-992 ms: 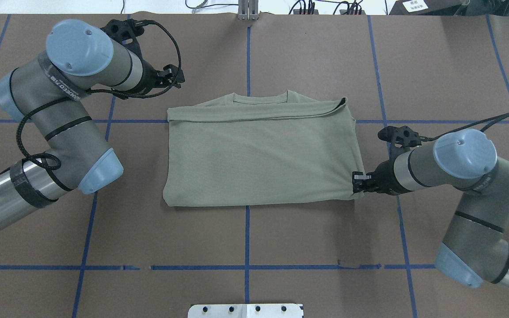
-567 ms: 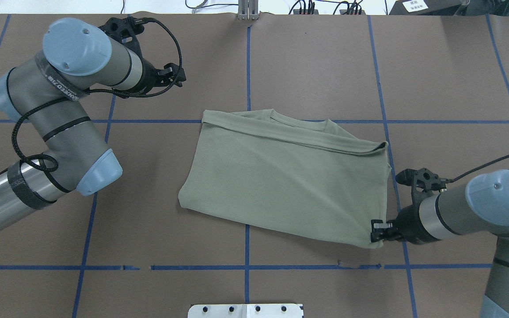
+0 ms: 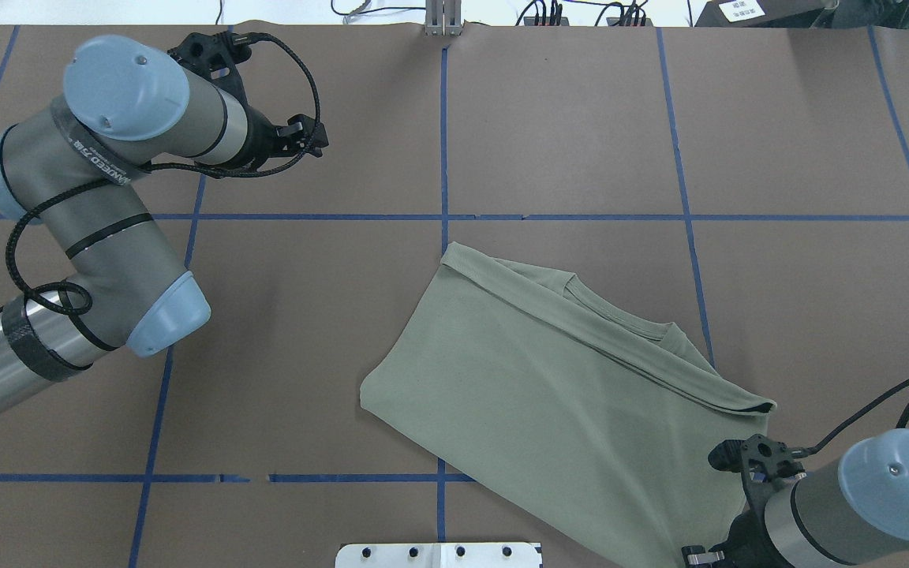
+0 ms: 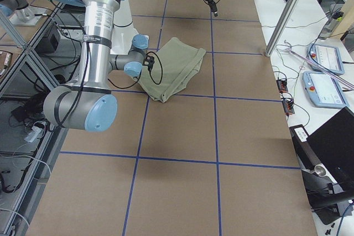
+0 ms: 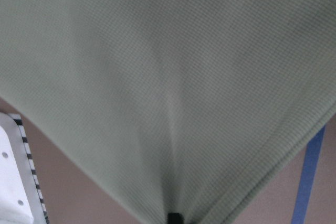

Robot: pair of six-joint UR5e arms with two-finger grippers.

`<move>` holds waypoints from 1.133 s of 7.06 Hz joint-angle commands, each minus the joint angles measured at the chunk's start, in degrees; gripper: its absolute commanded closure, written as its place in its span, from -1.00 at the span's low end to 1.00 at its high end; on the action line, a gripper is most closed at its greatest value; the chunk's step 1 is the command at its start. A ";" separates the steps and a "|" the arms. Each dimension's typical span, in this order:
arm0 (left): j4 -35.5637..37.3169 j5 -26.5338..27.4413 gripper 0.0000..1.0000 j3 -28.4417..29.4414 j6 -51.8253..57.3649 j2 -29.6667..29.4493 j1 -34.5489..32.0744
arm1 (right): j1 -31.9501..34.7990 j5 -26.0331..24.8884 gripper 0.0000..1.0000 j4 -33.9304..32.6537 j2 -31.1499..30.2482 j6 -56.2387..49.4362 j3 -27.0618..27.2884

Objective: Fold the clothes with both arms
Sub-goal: 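Drag the folded shirt with the right gripper toward the robot, then release the shirt with the right gripper while the left gripper reaches the shirt's corner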

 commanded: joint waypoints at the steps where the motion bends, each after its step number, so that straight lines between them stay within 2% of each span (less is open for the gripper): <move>1: -0.05 -0.15 -1.00 -0.50 0.00 0.12 2.32 | 2.55 -0.52 -1.00 0.42 0.11 0.38 0.83; 2: 0.04 -0.59 -1.00 -0.85 -0.18 0.12 3.99 | 8.07 -0.18 -1.00 0.51 0.11 0.38 1.62; 3: 0.21 -0.68 -1.00 -2.07 -2.79 0.12 6.62 | 13.96 -0.09 -1.00 0.51 2.72 0.38 2.41; 4: 0.13 -0.42 -1.00 -2.09 -7.16 0.65 11.00 | 20.45 0.09 -1.00 0.51 4.74 0.29 2.50; 5: 0.21 0.02 -1.00 -2.09 -16.26 0.74 14.96 | 24.78 0.17 -1.00 0.43 6.24 0.29 2.59; 8: 1.61 -0.07 -0.92 -2.00 -27.56 0.74 22.01 | 27.99 0.09 -1.00 0.43 7.57 0.29 2.07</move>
